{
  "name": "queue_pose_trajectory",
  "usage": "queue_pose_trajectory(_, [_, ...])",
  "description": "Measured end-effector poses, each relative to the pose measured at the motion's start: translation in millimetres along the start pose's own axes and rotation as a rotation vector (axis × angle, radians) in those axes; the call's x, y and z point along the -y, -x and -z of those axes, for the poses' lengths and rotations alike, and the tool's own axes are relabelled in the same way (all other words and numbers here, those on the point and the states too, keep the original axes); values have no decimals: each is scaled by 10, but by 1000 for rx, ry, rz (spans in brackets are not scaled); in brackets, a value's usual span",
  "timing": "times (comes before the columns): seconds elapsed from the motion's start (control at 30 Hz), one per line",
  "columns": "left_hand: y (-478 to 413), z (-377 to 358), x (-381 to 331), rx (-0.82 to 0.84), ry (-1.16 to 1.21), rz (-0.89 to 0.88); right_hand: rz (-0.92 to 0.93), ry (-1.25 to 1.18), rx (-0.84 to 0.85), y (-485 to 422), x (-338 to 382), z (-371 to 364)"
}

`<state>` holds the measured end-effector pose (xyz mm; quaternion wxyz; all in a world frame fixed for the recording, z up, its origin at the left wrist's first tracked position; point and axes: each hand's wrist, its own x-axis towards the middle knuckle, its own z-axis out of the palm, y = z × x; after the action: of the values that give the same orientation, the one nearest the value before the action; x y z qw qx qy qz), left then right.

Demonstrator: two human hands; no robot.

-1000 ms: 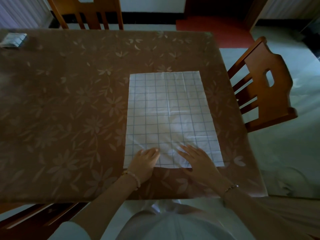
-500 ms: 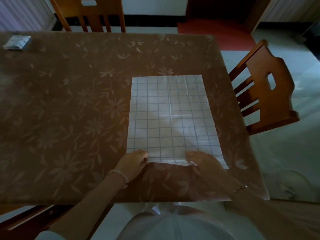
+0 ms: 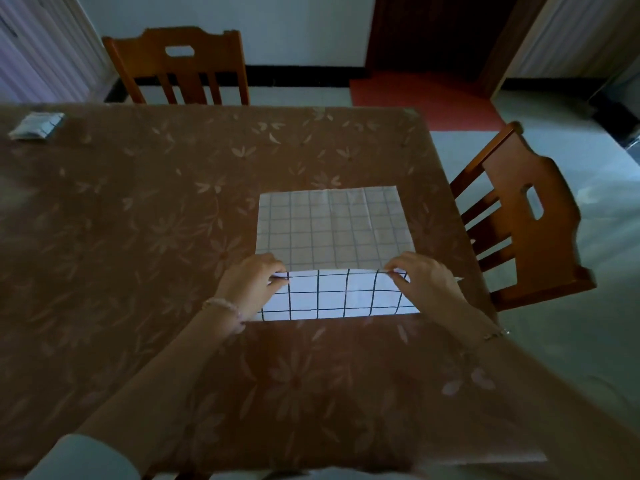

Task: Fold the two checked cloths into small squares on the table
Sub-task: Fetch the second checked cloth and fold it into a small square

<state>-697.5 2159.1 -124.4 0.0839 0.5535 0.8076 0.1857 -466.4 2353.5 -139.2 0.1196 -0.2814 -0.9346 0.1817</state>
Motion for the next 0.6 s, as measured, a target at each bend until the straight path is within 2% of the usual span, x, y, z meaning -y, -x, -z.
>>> queue_pose_trajectory(0.27, [-784, 170, 167, -27, -55, 102, -103, 14, 52, -878, -97, 166])
queue_pose_trajectory(0.6, [-1617, -39, 634, -49, -72, 178, -152, 25, 110, -1829, -406, -100])
